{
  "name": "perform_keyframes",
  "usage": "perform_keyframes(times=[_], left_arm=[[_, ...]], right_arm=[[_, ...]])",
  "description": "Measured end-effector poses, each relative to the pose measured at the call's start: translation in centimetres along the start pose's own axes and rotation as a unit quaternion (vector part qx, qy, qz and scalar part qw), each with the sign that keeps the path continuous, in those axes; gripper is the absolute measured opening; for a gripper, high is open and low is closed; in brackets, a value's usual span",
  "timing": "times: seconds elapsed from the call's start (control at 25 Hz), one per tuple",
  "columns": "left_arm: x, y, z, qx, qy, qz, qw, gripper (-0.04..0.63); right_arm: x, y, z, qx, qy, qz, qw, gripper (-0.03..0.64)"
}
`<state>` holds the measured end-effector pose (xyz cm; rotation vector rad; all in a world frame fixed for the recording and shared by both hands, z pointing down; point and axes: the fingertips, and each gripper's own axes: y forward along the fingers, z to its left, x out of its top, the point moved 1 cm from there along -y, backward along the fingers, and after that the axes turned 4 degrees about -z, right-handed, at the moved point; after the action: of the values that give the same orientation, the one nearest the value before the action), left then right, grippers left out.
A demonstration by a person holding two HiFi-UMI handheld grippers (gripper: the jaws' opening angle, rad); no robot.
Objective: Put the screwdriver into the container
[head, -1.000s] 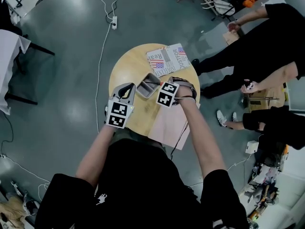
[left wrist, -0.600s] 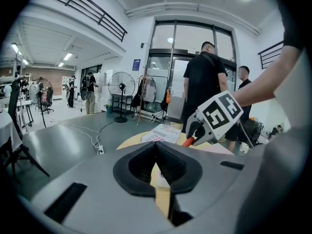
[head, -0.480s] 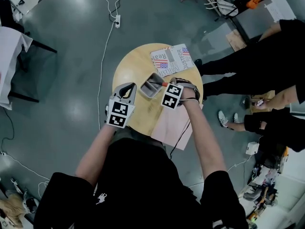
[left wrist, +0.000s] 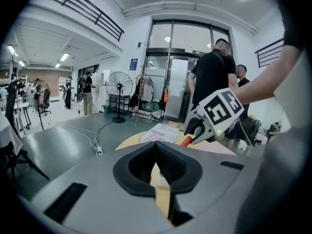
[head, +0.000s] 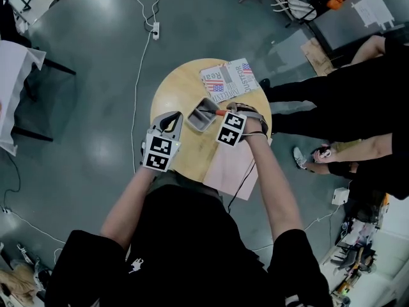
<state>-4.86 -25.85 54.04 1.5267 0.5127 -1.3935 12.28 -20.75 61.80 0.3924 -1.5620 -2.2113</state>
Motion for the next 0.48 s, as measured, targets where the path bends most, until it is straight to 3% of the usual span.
perform_keyframes(times=[0.48], left_arm=[[1.6,-0.5,-1.8,-0.012,0.025,-0.013,0.9995,0.003]], right_arm=[[-1.2,-3.5,0.0,-0.03,0.083,-0.05,0.995,0.158]])
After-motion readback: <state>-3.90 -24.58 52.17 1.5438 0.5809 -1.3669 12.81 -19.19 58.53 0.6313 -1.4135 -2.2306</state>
